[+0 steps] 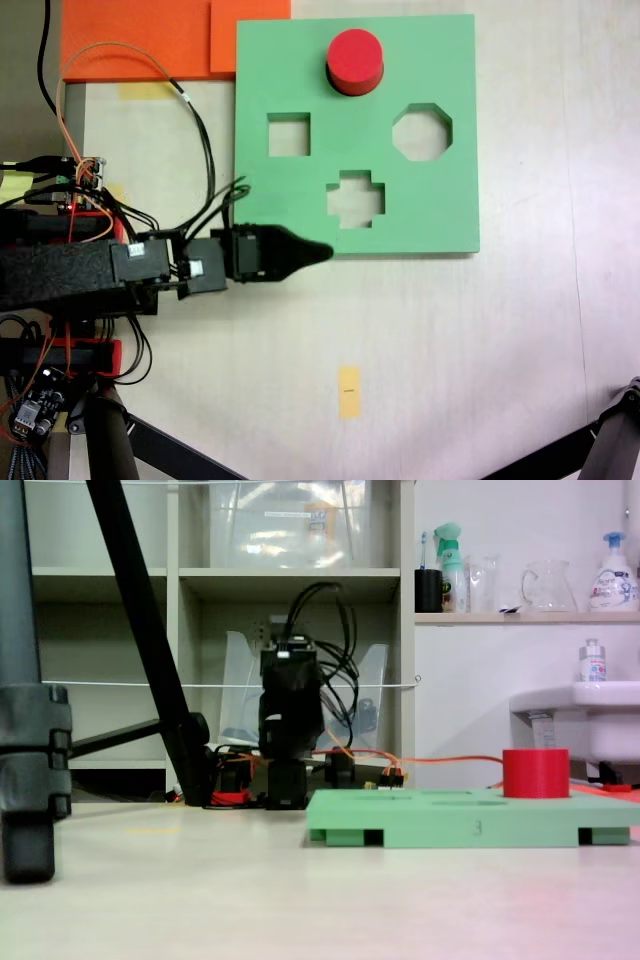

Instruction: Put the cylinder block into the corresponding hole

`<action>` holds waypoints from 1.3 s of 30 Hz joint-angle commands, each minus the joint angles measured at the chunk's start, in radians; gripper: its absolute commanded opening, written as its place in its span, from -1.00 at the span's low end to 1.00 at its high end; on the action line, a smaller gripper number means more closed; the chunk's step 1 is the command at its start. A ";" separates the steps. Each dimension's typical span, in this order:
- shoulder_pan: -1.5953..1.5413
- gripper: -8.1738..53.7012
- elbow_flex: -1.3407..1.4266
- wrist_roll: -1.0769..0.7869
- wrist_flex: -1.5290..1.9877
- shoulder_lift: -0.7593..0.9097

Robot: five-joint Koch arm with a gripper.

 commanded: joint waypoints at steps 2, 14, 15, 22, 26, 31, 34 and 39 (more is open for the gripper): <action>0.147 0.43 0.103 -0.110 -0.196 0.063; 0.164 0.34 0.569 -0.091 -0.523 0.057; 0.153 0.35 0.569 -0.077 -0.482 0.057; 0.100 0.37 0.569 -0.020 -0.362 0.048; 0.103 0.36 0.569 -0.017 -0.362 0.048; 0.103 0.36 0.569 -0.015 -0.362 0.048; 0.103 0.36 0.569 -0.015 -0.362 0.048; 0.103 0.36 0.569 -0.015 -0.360 0.048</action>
